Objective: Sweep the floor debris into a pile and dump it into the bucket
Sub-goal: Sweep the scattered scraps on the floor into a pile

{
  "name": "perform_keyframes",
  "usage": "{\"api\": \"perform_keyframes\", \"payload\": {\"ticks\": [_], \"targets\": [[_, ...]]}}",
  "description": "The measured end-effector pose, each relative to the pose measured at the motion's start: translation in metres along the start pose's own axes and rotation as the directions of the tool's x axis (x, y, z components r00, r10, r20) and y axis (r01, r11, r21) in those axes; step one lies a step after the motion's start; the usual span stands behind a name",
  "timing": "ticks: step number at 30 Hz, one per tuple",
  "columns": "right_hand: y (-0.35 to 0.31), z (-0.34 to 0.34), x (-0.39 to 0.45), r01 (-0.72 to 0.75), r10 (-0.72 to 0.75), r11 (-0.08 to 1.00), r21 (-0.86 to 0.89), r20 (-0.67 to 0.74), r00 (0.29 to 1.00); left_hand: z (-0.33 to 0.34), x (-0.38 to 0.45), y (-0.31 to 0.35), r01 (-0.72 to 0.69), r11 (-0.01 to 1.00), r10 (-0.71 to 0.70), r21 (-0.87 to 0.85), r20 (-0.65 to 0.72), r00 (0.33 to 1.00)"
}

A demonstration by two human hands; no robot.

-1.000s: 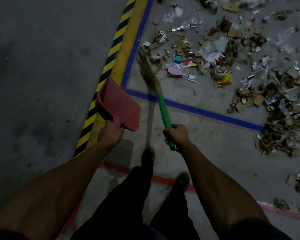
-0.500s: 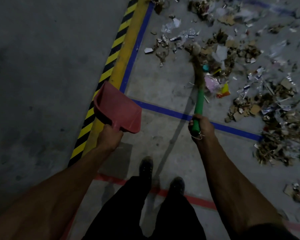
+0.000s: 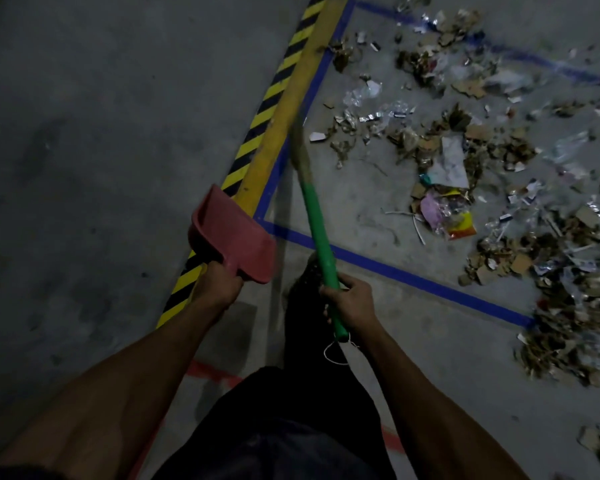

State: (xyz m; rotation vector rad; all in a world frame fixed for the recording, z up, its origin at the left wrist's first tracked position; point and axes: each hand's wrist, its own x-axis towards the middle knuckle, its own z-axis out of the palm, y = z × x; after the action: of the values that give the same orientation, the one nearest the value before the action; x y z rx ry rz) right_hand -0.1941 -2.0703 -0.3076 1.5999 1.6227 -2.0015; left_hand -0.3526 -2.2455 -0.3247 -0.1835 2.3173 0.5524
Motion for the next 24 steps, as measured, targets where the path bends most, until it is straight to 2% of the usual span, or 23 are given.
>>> {"api": "perform_keyframes", "payload": {"ticks": [3,7,9,12,14,15,17,20,24], "targets": [[-0.015,0.005,0.038,0.085,-0.065,0.952,-0.293,0.077,0.995,-0.013,0.018,0.012,0.048,0.996,-0.048,0.073,-0.001,0.999],[-0.036,0.016,0.093,0.191,-0.062,0.788,-0.585,0.234,0.970,-0.027,0.044,0.036,0.070,0.993,-0.066,0.097,-0.045,0.997],[-0.047,0.020,0.119,0.185,0.000,0.724,-0.664,0.268,0.964,-0.032,0.056,0.049,0.091,0.992,-0.088,0.083,-0.039,0.995],[-0.060,0.018,0.151,0.076,0.094,0.752,-0.655,0.221,0.971,-0.038,0.077,0.067,0.102,0.991,-0.100,0.088,-0.035,0.994],[-0.072,0.012,0.171,-0.066,0.158,0.854,-0.517,0.137,0.978,-0.040,0.092,0.084,0.098,0.992,-0.097,0.076,-0.015,0.995],[-0.080,0.009,0.179,-0.146,0.201,0.912,-0.384,0.109,0.973,-0.041,0.097,0.093,0.104,0.993,-0.104,0.061,-0.003,0.995],[-0.098,0.002,0.200,-0.273,0.282,0.956,-0.109,0.070,0.957,-0.041,0.110,0.115,0.101,0.993,-0.103,0.053,0.029,0.994],[-0.134,-0.008,0.230,-0.335,0.338,0.926,0.174,0.017,0.941,-0.039,0.131,0.147,0.077,0.996,-0.079,0.038,0.061,0.995],[-0.175,-0.030,0.265,-0.378,0.422,0.786,0.490,0.023,0.907,-0.038,0.152,0.189,0.032,0.998,-0.035,0.046,0.065,0.997]]}}
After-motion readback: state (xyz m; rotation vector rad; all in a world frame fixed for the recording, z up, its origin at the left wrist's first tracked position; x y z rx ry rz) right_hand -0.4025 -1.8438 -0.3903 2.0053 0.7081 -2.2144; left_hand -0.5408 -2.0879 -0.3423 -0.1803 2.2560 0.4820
